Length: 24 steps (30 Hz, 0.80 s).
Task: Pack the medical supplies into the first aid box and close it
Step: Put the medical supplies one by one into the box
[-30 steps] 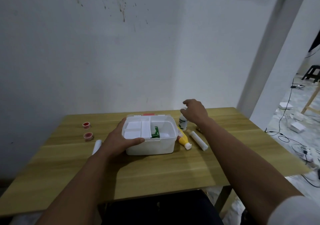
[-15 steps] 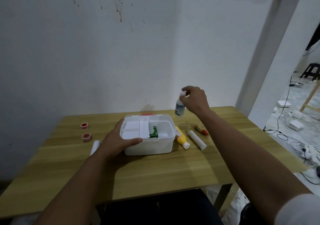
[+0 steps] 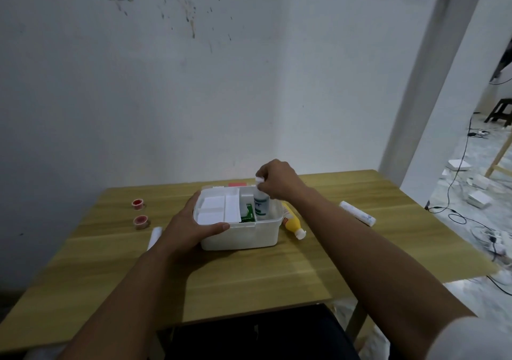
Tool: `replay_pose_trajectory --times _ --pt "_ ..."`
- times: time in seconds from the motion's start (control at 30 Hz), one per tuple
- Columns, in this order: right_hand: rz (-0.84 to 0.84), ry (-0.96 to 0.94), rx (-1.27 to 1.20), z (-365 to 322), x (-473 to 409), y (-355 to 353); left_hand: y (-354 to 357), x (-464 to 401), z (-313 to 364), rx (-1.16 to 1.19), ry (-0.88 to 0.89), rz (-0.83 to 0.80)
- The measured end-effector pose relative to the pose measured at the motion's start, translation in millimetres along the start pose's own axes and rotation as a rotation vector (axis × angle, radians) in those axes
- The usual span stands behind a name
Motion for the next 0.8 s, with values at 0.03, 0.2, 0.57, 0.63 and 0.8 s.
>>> replay_pose_trajectory --times 0.03,0.2,0.57,0.63,0.8 --pt "-0.015 -0.007 0.040 0 0 4 0 0 0 -0.001 0.004 0.002" --pt "-0.035 -0.005 0.117 0 3 10 1 0 1 -0.010 0.008 0.003" --pt "0.070 0.200 0.142 24 26 -24 -2 0 5 -0.039 0.033 -0.005" --pt "-0.050 0.268 0.243 32 34 -21 -2 1 7 -0.035 0.040 -0.003" --pt "-0.332 0.338 0.432 34 60 1 0 5 12 -0.027 0.056 0.004"
Point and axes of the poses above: each hand's wrist, its own x-axis away from the middle knuckle, its own y-axis out of the palm, z = x × y, the point moved 3 cm from there along -x, towards the middle knuckle, and after that the axes turned 1 degree about -z, right-handed, at the moved point
